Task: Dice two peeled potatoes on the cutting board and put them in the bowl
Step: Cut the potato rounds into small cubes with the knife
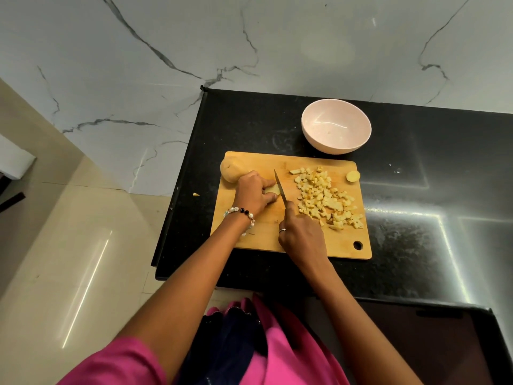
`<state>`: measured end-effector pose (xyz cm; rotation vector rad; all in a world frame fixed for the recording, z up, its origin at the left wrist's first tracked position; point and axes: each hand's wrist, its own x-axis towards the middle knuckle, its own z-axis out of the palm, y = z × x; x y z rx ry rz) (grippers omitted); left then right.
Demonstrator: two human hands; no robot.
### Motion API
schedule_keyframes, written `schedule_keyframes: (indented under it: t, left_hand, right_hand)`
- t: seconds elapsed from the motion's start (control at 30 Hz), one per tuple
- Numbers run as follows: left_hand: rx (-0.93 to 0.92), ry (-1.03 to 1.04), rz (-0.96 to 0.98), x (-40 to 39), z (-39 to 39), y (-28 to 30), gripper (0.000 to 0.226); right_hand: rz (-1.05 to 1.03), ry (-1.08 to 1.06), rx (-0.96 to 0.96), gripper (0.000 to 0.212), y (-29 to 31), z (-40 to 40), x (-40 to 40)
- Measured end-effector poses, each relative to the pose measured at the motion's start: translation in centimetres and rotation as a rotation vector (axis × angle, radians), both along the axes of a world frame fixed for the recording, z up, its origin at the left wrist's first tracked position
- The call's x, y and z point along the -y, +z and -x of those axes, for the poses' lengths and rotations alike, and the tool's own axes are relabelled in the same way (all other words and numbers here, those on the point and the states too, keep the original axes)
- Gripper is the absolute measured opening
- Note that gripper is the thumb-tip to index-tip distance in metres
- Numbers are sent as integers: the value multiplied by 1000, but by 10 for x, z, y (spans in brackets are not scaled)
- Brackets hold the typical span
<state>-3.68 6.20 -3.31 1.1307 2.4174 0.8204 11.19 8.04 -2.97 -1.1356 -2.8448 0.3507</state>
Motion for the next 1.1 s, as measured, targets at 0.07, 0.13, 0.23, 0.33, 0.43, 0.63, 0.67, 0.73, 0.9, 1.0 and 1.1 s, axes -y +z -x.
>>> schedule_keyframes:
  t: [0.07, 0.13, 0.23, 0.33, 0.43, 0.63, 0.67, 0.73, 0.9, 1.0, 1.1]
  left_hand:
    - [0, 2, -15, 0, -2, -1, 45]
    - [-14, 6, -41, 0, -4, -3, 44]
    - [-8, 19, -68, 1, -5, -4, 43]
    - [9, 12, -68, 2, -2, -5, 43]
    - [60, 8, -87, 5, 0, -3, 45]
    - [133, 0, -181, 17, 2, -8, 47]
    - [130, 1, -188, 17, 2, -9, 46]
    - [108, 5, -194, 17, -1, -9, 44]
    - [85, 46, -206, 13, -5, -10, 38]
    - [56, 50, -186, 11, -5, -9, 38]
    - [34, 47, -173, 8, -6, -8, 38]
  right_hand:
    - [-23, 9, 19, 55, -1, 5, -2]
    - [-23, 16, 34, 55, -3, 2, 1]
    - [-18, 27, 61, 58, -5, -17, 18]
    - [-49, 3, 90, 61, -10, -32, 28]
    - [36, -41, 22, 58, -5, -28, 18]
    - [35, -34, -85, 52, 1, -19, 8]
    - [45, -24, -81, 52, 1, -17, 8]
    - [69, -9, -66, 52, 1, -14, 8]
    - [53, 4, -11, 53, 5, -6, 9]
    - [10, 8, 66, 55, 5, 6, 8]
    - [-31, 24, 109, 57, 4, 10, 9]
